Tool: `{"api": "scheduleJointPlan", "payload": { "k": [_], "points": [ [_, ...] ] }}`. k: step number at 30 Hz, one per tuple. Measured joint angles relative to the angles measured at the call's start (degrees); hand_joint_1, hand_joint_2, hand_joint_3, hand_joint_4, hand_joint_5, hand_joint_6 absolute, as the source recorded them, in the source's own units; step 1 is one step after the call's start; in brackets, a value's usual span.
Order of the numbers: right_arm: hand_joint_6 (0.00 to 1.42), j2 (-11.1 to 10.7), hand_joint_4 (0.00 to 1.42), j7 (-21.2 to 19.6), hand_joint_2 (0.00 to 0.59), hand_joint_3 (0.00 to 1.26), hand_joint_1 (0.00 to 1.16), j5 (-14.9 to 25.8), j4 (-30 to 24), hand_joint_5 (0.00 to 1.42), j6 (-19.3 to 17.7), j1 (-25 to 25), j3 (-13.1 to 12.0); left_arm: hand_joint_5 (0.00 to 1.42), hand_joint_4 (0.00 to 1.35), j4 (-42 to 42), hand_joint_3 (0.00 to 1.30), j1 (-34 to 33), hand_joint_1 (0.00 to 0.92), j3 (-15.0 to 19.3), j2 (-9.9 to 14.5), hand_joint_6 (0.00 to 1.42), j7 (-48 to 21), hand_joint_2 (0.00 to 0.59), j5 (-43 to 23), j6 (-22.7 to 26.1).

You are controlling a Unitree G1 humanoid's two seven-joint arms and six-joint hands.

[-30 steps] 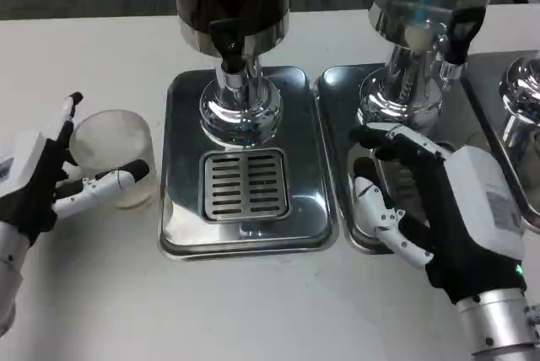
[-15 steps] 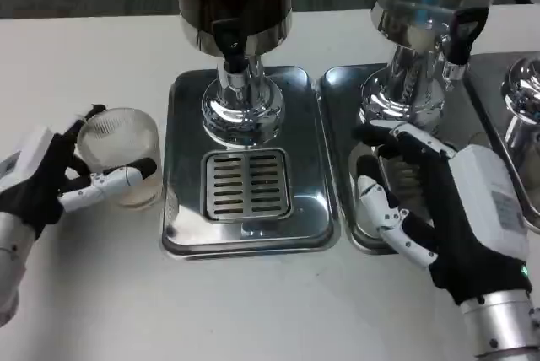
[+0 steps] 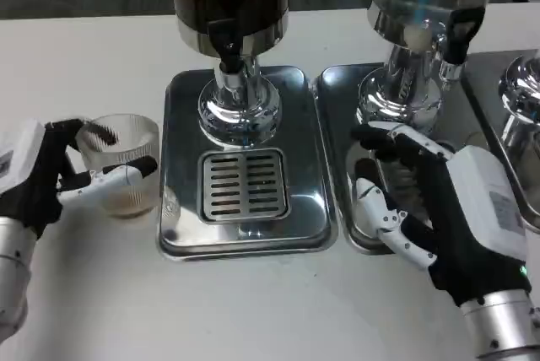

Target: Grasp the cup under the faucet to collect the drink, then remove the cup.

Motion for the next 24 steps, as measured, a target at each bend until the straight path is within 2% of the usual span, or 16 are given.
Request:
{"api": "scheduleJointPlan", "payload": {
  "k": [9,19,24],
  "points": [
    [0.38,0.01,0.38,0.04,0.444,0.38,0.29,0.16,0.00,0.40,0.00,-0.19,-0.01,1.21,0.93,-0.06,0.85,1.26,0.359,0.49,0.00,1.42,2.88,0.169,-0.05,-1.24],
    [0.38,0.20,0.38,0.00,0.444,0.38,0.29,0.47,0.02,0.40,-0.02,-0.28,0.02,1.20,0.94,-3.70,0.86,1.94,0.370,1.42,-0.05,1.42,4.43,0.154,-0.81,-8.01],
    [0.38,0.44,0.38,-0.18,0.444,0.38,0.29,0.45,0.01,0.40,-0.02,-0.31,0.05,1.20,0.93,-4.99,0.86,1.64,0.378,0.41,-1.23,1.42,3.33,0.150,-0.39,-9.14]
  ]
}}
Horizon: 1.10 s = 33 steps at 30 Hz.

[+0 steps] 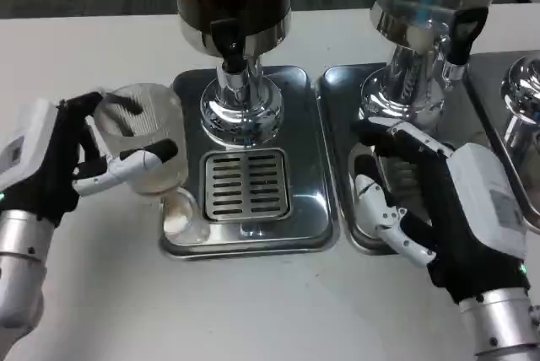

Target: Grasp the cup under the faucet to collect the drink, then remove the cup.

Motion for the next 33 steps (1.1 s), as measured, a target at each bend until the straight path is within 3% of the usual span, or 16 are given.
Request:
{"api": "scheduleJointPlan", "payload": {
  "k": [13,22,27,30,31,33],
  "points": [
    [0.38,1.04,0.38,-1.68,0.444,0.38,0.29,-0.36,-2.32,0.40,0.01,1.21,0.10,1.19,0.93,0.22,0.86,-4.62,0.375,-5.20,-5.41,1.42,-3.72,0.140,3.59,1.43],
    [0.38,2.08,0.38,-1.89,0.444,0.38,0.29,-0.82,-3.77,0.40,0.04,2.57,0.08,1.10,0.86,1.31,0.81,-6.50,0.362,-7.28,-6.16,1.38,-4.91,0.121,4.94,4.59],
    [0.38,2.26,0.38,-1.91,0.444,0.38,0.29,-0.96,-4.41,0.40,0.05,3.01,0.08,0.91,0.73,1.30,0.73,-7.67,0.281,-8.88,-5.63,1.20,-4.98,0.108,5.78,5.20],
    [0.38,2.30,0.38,-1.91,0.444,0.38,0.29,-0.96,-4.41,0.40,0.05,3.04,0.08,0.67,0.59,1.25,0.67,-7.86,0.224,-9.14,-5.30,0.85,-5.83,0.106,5.61,5.19],
    [0.38,2.31,0.38,-1.91,0.444,0.38,0.29,-0.96,-4.41,0.40,0.05,3.03,0.09,0.54,0.50,1.25,0.64,-7.95,0.187,-9.20,-5.17,0.65,-6.17,0.092,5.55,5.19],
    [0.38,2.35,0.38,-1.91,0.443,0.38,0.29,-0.95,-4.40,0.40,0.05,3.00,0.12,0.42,0.40,1.23,0.61,-8.04,0.147,-9.33,-4.50,0.49,-7.29,0.075,5.44,5.17]
  ]
}}
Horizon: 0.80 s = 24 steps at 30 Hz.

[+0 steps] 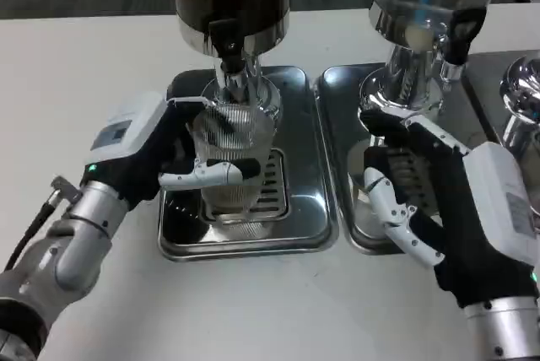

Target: Grasp the cup under the faucet to collect the drink, then remove the cup.

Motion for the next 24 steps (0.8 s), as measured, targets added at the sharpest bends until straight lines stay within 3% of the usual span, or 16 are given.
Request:
{"api": "scheduleJointPlan", "payload": {
  "k": [9,24],
  "points": [
    [0.38,0.06,0.38,0.01,0.442,0.39,0.31,0.12,0.06,0.41,0.00,-0.26,0.15,0.24,0.21,-0.02,0.53,0.01,0.104,-0.50,1.07,0.32,-2.39,0.052,0.06,0.32],
    [0.40,-0.14,0.38,0.64,0.438,0.40,0.34,0.55,0.05,0.42,0.00,-0.26,0.09,0.13,0.06,-3.81,0.51,2.03,0.070,-1.06,3.14,0.18,-2.64,0.037,0.55,-1.34]
  ]
}}
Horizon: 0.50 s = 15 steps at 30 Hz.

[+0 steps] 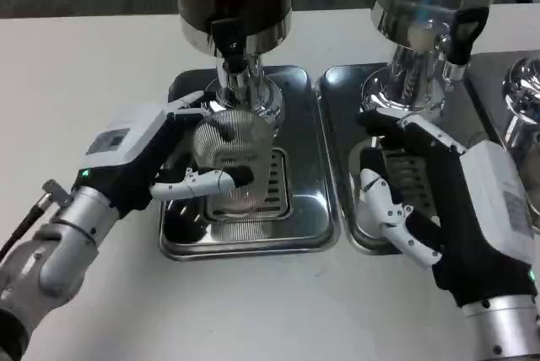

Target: Grasp the cup under the faucet to collect the drink, then remove the cup.

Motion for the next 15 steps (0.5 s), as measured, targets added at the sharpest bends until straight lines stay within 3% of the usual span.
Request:
{"api": "scheduleJointPlan", "payload": {
  "k": [15],
  "points": [
    [0.42,-0.14,0.38,0.69,0.449,0.41,0.36,0.98,-0.01,0.43,0.01,-0.04,-0.51,0.09,0.03,-5.43,0.50,2.46,0.052,1.72,3.57,0.13,4.00,0.026,0.89,1.15]
  ]
}}
